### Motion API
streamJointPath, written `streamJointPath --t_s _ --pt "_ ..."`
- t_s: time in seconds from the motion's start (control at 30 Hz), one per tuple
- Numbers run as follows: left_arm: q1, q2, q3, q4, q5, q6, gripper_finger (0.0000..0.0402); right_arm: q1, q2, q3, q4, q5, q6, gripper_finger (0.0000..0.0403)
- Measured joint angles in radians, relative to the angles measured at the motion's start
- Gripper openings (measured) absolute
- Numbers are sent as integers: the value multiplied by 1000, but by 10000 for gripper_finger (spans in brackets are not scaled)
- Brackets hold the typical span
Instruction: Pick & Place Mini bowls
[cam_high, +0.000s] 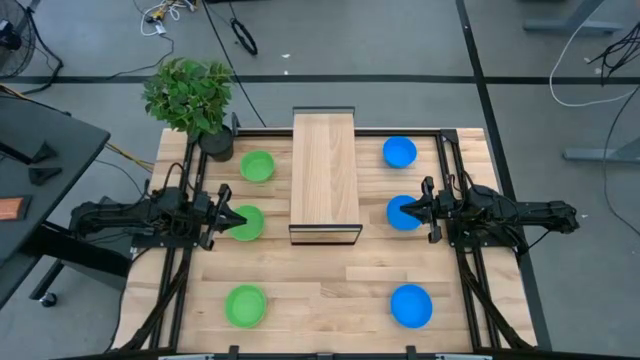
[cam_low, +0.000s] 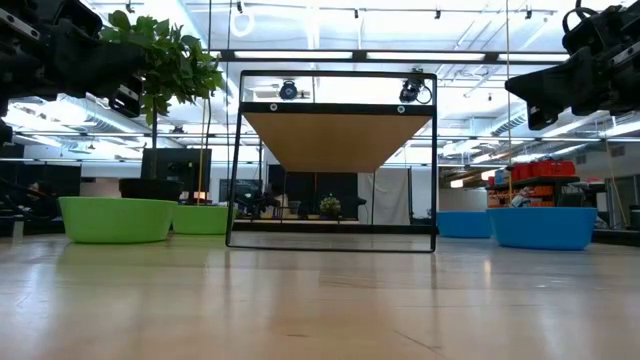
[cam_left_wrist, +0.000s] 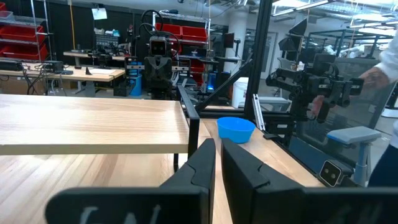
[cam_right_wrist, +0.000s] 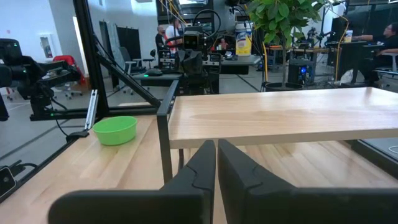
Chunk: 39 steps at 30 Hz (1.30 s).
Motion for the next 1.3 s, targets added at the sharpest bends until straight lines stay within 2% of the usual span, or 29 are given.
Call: streamJointPath --t_s 0.47,0.8,1.0,1.3 --pt "0 0 0 0 0 0 30 -1 0 0 84 24 2 23" --pt "0 0 0 0 0 0 30 -1 0 0 273 25 6 23" --pt "0 0 0 0 0 0 30 -1 0 0 321 27 2 23" --pt "0 0 0 0 0 0 30 -1 0 0 511 27 98 23"
